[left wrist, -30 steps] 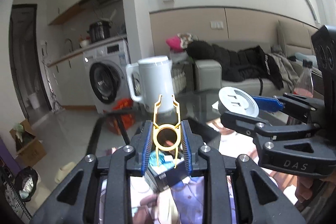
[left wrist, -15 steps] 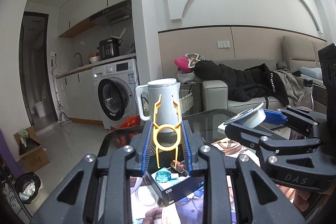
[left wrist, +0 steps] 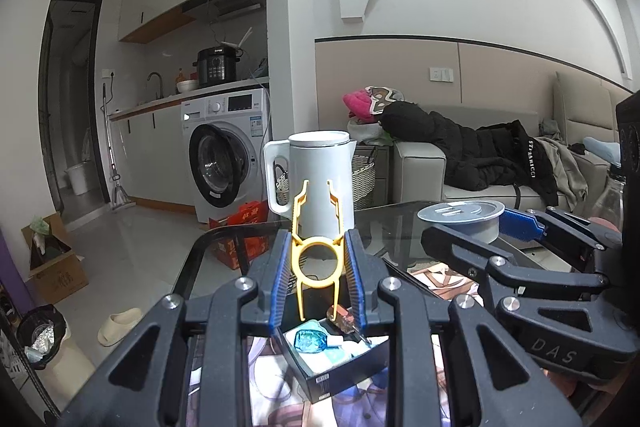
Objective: Organize rigid objects
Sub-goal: 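Lift the yellow tool with the left gripper while the right carries the hub over the box, then lower the yellow tool into the box left while right drops the hub in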
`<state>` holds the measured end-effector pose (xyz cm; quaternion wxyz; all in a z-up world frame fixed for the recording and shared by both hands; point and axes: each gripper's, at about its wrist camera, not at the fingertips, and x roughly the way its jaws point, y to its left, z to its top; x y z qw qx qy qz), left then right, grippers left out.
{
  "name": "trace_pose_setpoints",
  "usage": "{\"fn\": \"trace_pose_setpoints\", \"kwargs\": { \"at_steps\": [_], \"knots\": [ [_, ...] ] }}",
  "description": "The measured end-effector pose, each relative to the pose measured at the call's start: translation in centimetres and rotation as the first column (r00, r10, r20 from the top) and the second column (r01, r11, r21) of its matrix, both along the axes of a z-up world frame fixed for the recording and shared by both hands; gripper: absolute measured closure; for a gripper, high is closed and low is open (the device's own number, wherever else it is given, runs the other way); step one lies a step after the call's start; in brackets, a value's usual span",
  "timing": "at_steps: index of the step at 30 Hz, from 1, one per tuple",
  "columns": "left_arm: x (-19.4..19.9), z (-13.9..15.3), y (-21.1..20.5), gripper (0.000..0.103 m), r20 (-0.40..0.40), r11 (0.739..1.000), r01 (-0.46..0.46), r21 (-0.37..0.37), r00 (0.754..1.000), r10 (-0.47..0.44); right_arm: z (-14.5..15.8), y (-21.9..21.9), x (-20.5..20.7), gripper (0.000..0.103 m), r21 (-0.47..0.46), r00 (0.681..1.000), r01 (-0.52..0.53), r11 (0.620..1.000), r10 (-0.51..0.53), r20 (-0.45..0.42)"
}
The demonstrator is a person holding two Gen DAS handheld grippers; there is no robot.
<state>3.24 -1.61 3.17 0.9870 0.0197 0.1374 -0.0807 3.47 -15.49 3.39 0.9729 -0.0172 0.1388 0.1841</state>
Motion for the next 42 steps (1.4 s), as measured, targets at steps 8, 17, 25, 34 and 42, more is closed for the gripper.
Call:
{"fn": "trace_pose_setpoints", "kwargs": {
  "at_steps": [8,17,25,34,42],
  "knots": [
    [4.6,-1.7,0.3,0.079,-0.069,0.998,-0.054,-0.023,0.996,0.052,-0.9,0.7,5.2,0.048,0.016,0.997,0.009,1.0,-0.008,-0.078],
    [7.3,-3.3,0.5,0.079,-0.123,0.997,-0.063,-0.032,0.991,0.059,-2.0,0.4,8.8,0.048,0.031,0.991,0.039,0.999,-0.035,-0.128],
    [10.0,-5.6,0.0,0.079,-0.281,0.999,-0.048,-0.024,0.959,0.04,-4.3,0.5,11.6,0.048,-0.008,0.962,0.018,1.0,-0.02,-0.271],
    [11.6,-9.3,-0.3,0.079,-0.493,1.0,-0.025,0.008,0.87,0.025,-8.4,1.2,13.8,0.048,-0.049,0.872,-0.064,0.997,0.033,-0.488],
    [11.6,-9.6,-1.2,0.079,-0.48,0.997,0.025,0.079,0.877,0.016,-10.1,1.7,13.3,0.048,-0.171,0.824,-0.009,0.985,-0.09,-0.56]
  ]
}}
